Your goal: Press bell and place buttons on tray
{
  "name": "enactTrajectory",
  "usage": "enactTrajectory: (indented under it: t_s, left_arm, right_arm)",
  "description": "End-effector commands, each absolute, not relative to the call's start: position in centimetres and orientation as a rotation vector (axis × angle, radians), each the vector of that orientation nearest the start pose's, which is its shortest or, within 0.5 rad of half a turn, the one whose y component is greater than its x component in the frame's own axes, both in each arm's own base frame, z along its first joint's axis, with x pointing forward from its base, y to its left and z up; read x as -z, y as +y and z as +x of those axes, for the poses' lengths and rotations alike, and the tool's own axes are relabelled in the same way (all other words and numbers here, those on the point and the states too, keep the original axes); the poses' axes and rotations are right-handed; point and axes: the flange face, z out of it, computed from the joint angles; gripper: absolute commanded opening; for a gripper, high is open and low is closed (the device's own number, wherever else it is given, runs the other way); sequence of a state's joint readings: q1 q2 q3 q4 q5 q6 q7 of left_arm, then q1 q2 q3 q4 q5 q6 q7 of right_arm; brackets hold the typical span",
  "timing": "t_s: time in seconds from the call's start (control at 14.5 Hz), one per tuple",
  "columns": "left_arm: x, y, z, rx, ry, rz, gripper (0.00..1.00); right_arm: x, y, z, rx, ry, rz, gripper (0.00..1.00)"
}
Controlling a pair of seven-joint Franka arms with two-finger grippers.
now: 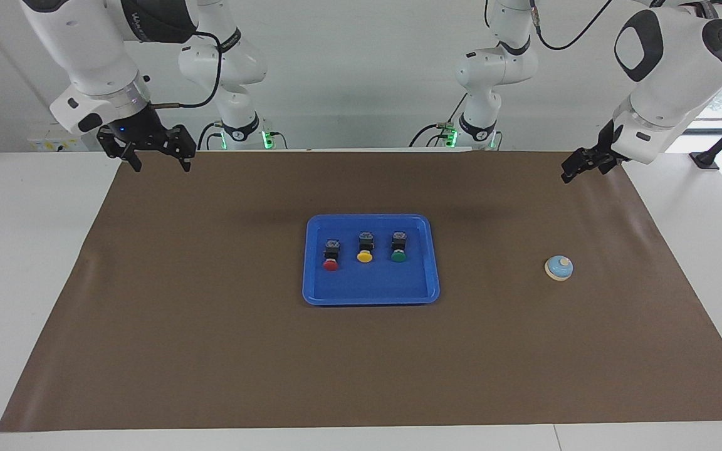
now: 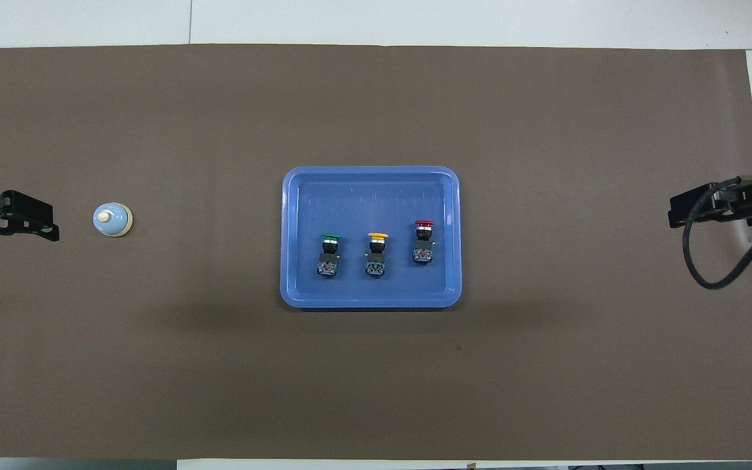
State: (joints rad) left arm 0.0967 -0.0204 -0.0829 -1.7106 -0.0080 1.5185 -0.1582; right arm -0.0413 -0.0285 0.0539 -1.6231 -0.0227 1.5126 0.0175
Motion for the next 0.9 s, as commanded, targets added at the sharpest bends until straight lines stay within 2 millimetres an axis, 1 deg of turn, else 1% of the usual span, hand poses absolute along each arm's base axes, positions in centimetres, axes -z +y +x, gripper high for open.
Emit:
enactTrajectory:
  t_s: [0.0,0.41,0.55,0.83]
  left_arm:
    - [-56.9,0.3,52.8,-0.279,-0.286,-3.112,1.00]
    - [-56.9,-0.4,52.8,-0.283,-0.270,-3.117,1.00]
    - [-56.9,-1.2,52.8,-0.283,-0.248,-3.117,1.00]
    - [-56.9,-1.7,52.8,-0.283,-0.234,-3.119,1.00]
  right_arm:
    - [-61.2,0.1,53.3,-0.134,-0.018,-3.166,1.00]
    - [-61.2,0.1,53.3,-0.134,-0.018,-3.166,1.00]
    - [-61.2,0.1,53.3,-0.134,-0.016,-3.166,1.00]
    - [-61.2,0.1,53.3,-0.134,-0.018,-3.166,1.00]
